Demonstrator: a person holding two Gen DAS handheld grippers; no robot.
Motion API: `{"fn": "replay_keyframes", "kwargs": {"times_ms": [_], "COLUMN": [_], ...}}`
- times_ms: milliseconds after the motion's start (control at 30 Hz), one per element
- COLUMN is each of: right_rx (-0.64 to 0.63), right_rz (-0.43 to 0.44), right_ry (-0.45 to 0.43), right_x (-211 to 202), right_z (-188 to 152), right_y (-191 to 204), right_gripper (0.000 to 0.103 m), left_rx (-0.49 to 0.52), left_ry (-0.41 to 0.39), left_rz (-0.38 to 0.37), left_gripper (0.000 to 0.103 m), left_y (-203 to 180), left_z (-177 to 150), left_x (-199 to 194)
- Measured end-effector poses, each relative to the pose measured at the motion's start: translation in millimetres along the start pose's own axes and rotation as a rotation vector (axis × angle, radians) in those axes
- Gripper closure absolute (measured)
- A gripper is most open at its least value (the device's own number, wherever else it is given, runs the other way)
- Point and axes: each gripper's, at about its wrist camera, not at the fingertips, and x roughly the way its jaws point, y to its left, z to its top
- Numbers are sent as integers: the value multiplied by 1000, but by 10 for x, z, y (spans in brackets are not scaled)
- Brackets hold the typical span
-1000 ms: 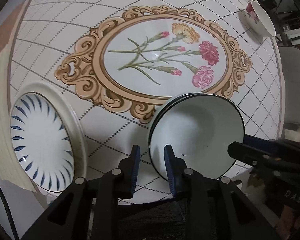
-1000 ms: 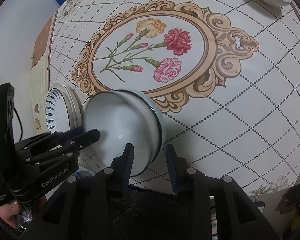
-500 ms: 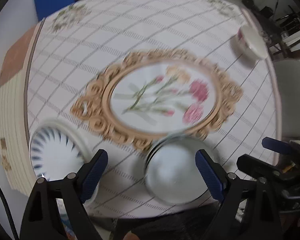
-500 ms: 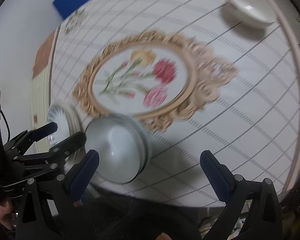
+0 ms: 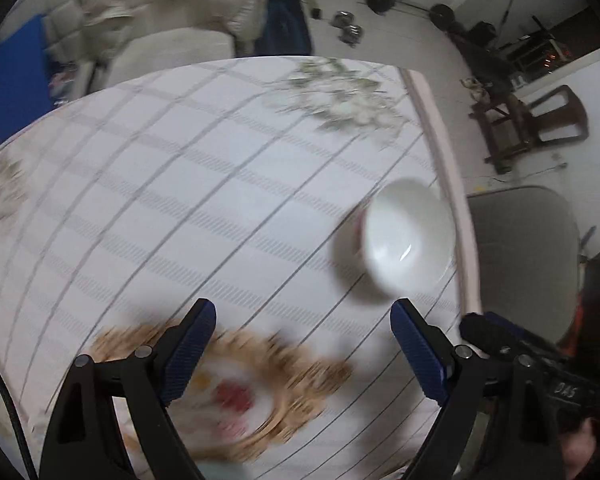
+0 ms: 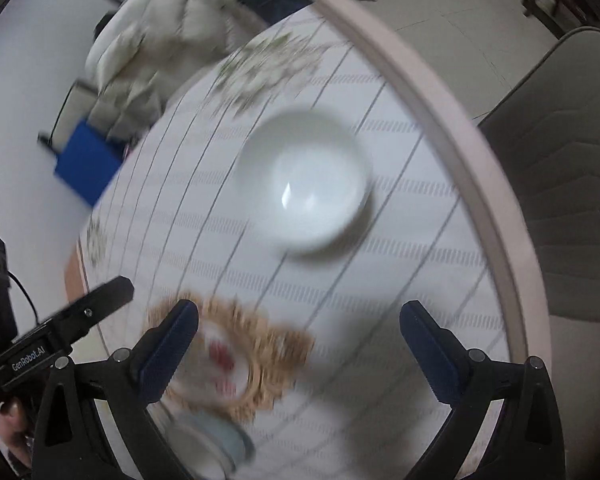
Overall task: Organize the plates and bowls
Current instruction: 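Move both tools to the pink-flower bowl and grip its rim, then carry the pink-flower bowl with both tools onto the bowl stack, release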
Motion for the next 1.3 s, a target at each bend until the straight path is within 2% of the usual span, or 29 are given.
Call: {"fn": "replay_keyframes", "kwargs": {"times_ms": [67, 167, 233, 300, 367, 433, 500, 533, 567, 667, 767, 833, 900, 933, 1133, 1300], "right_rx": [28, 54, 67, 76, 77, 75, 77, 76, 74, 69, 57, 51, 43, 37, -1, 11], "right_rz": [6, 27, 38, 45, 49, 52, 60, 60, 59, 60, 63, 61, 51, 38, -2, 12], "right_ry": [-1, 21, 40, 68, 81, 89, 98, 101, 105, 115, 128, 139, 149, 149, 146, 154], "right_x": [78, 232, 336, 433, 511, 568, 606, 619, 641, 693, 729, 759, 784, 793, 787, 754], "right_z": [261, 526, 630, 718, 762, 815, 851, 866, 891, 915, 920, 927, 921, 924, 883, 831], "right_y": [-147, -298, -372, -433, -464, -483, -505, -508, -513, -499, -476, -459, -440, -427, -354, -351], "right_gripper": [3, 10, 19, 24, 25, 33, 35, 39, 40, 48, 62, 78, 90, 90, 93, 94], "left_rx": [18, 41, 48, 43, 37, 34, 32, 31, 30, 34, 32, 35, 37, 40, 70, 86], "left_ry": [43, 87, 131, 167, 180, 187, 192, 194, 199, 212, 227, 229, 228, 226, 194, 177], "left_rz": [-21, -18, -21, -23, -15, -16, -14, -12, -9, -7, -13, -6, -7, -8, 2, 4], "left_gripper": [29, 36, 40, 40, 40, 40, 43, 47, 55, 63, 75, 85, 89, 93, 94, 94], "left_y": [-149, -294, -340, -357, -374, -396, -403, -411, -437, -475, -479, -474, -470, -468, -525, -579], "left_z": [241, 424, 519, 573, 612, 620, 643, 655, 679, 679, 675, 682, 660, 651, 599, 609], "left_x": [244, 517, 691, 825, 891, 915, 935, 943, 966, 1013, 1065, 1094, 1104, 1097, 1032, 932]}}
